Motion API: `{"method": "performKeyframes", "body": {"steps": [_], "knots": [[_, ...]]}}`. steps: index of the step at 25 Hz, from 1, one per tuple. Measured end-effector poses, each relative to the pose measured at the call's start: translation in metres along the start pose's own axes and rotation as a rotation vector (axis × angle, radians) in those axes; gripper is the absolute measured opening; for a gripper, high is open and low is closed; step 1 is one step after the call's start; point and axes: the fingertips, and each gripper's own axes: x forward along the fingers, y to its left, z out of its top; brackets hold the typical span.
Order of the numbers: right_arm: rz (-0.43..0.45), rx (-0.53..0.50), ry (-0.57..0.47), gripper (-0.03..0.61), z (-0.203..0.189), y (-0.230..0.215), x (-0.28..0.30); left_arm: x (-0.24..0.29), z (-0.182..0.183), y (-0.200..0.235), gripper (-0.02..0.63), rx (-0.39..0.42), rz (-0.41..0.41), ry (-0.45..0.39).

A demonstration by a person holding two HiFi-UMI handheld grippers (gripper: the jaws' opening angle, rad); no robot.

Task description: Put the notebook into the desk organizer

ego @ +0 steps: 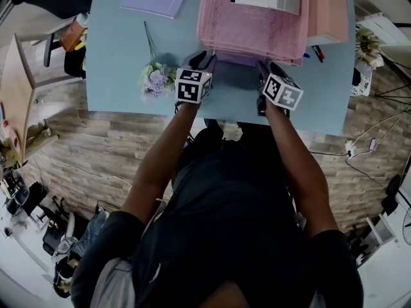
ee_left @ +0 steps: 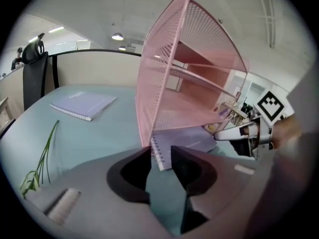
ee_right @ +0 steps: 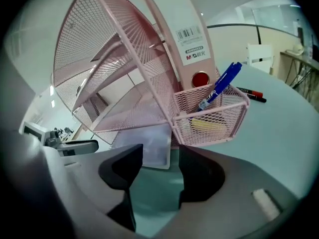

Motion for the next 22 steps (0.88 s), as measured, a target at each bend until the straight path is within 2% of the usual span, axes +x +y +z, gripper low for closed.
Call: {"method": "performKeyframes", "body": {"steps": [7,13,18,22], "knots": [[0.043,-0.019,-0.082,0.207,0.016,0.013,-0.034,-0.033,0.009,-0.003,0.149,0.010,-0.014,-0.058],[0.152,-0.055,-0.136,0.206,0.021,0.045,-0.067,-0.065,0.019,-0.008,0.149,0.049,-0.045,-0.103],[0.237,-0.169,-0.229,0.195,0.036,0.091,-0.115,-0.106,0.030,-0.013,0.149,0.103,-0.080,-0.149],[0.285,-0.250,-0.320,0.163,0.055,0.127,-0.159,-0.147,0.050,-0.014,0.149,0.127,-0.093,-0.219]]}}
